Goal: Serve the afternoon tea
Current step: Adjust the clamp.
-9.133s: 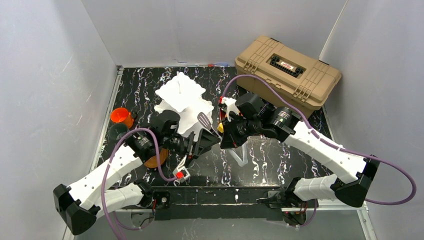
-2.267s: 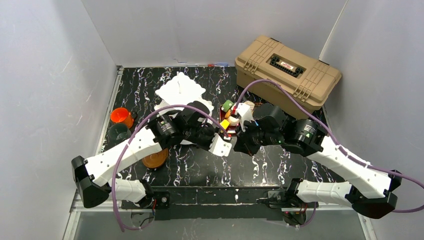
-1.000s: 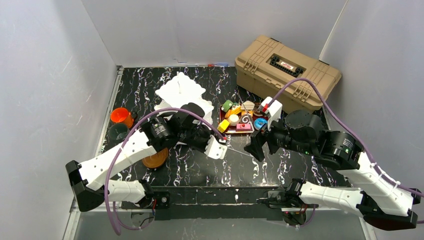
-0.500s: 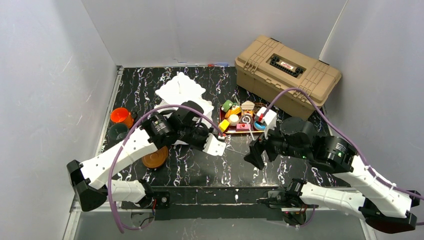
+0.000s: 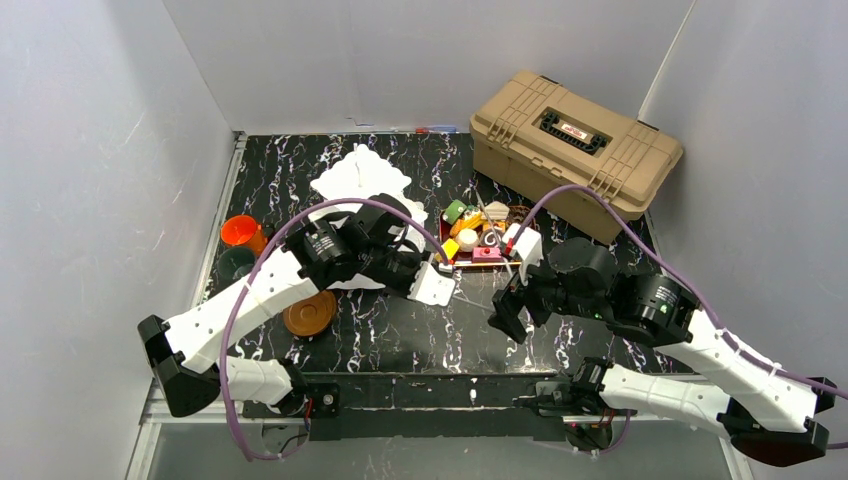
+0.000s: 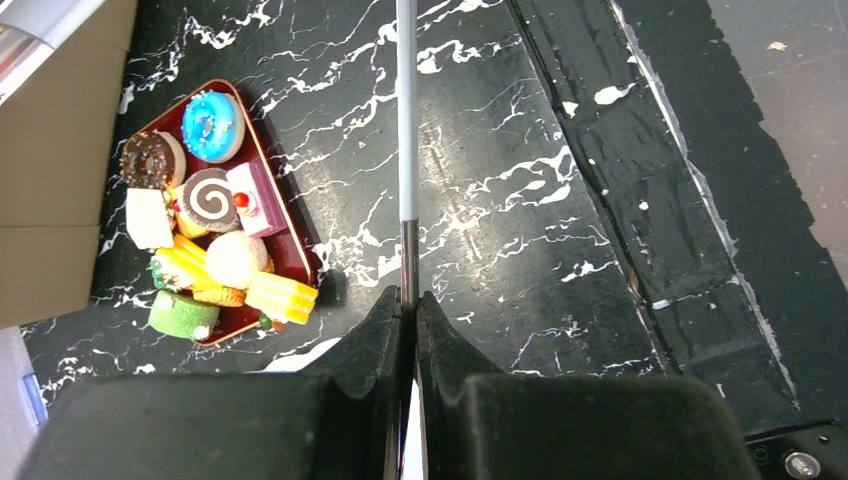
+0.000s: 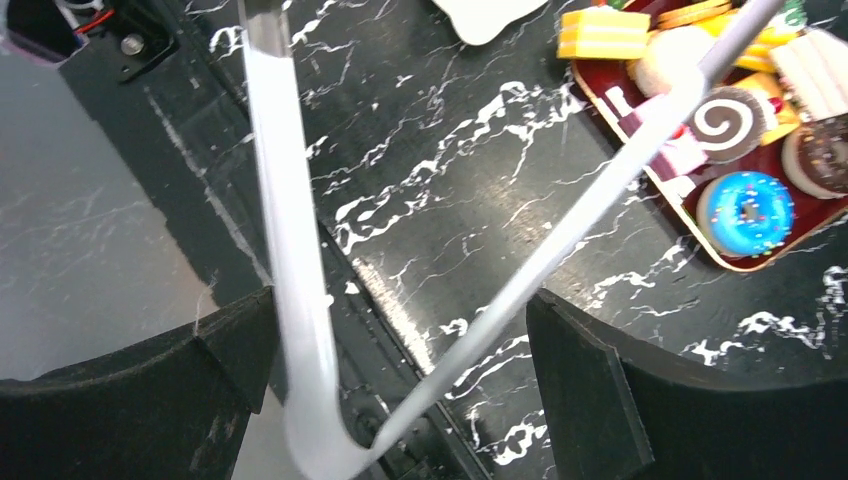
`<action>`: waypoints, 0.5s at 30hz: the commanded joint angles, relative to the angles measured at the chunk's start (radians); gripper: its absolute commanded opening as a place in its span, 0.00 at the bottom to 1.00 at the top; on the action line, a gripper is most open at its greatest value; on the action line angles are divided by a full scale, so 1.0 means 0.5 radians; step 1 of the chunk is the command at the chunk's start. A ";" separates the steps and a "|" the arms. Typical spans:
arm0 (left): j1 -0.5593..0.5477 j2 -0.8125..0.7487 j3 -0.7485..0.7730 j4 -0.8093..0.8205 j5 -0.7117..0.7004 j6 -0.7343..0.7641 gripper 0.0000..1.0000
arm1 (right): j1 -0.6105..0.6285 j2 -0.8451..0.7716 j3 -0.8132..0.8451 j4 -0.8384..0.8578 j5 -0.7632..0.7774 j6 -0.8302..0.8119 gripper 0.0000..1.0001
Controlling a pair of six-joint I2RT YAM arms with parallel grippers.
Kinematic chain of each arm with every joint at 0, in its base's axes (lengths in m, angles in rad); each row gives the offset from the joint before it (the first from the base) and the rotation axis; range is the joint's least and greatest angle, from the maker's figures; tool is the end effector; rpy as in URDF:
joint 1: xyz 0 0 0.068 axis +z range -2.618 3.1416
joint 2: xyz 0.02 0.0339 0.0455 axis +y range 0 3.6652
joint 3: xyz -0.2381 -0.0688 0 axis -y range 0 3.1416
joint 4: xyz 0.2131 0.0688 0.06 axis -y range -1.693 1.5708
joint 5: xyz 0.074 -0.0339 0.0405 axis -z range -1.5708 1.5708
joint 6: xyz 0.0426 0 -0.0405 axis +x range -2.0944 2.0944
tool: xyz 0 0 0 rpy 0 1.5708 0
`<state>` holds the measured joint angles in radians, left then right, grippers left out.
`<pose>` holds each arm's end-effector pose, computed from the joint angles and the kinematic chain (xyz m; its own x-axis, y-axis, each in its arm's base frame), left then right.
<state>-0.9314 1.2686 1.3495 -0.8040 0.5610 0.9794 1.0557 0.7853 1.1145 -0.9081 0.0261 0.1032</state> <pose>0.1246 -0.2055 0.3450 0.5415 0.4498 -0.7103 0.8393 -0.3376 0.4261 0.0657 0.1139 0.3437 -0.3566 -0.4209 -0.8341 -0.8269 0.5578 0.0720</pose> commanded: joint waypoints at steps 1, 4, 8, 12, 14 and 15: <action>0.009 -0.029 0.086 -0.086 0.131 -0.023 0.00 | 0.002 0.003 0.053 0.179 0.195 -0.124 0.98; 0.010 -0.006 0.130 -0.138 0.140 -0.040 0.00 | 0.002 0.051 0.041 0.228 0.234 -0.178 0.98; 0.008 0.018 0.180 -0.189 0.150 -0.067 0.00 | 0.002 0.121 0.070 0.269 0.234 -0.228 0.98; 0.010 0.013 0.183 -0.190 0.164 -0.069 0.00 | 0.002 0.117 0.063 0.364 0.181 -0.278 0.98; 0.009 0.015 0.187 -0.189 0.173 -0.069 0.00 | 0.002 0.119 0.056 0.411 0.146 -0.285 0.98; 0.010 0.018 0.191 -0.188 0.177 -0.066 0.00 | 0.002 0.122 0.050 0.432 0.132 -0.286 0.98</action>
<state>-0.9218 1.2873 1.4036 -0.8722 0.5690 0.9485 1.0565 0.8532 1.1164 -0.8101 0.0944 -0.0029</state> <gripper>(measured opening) 0.034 0.983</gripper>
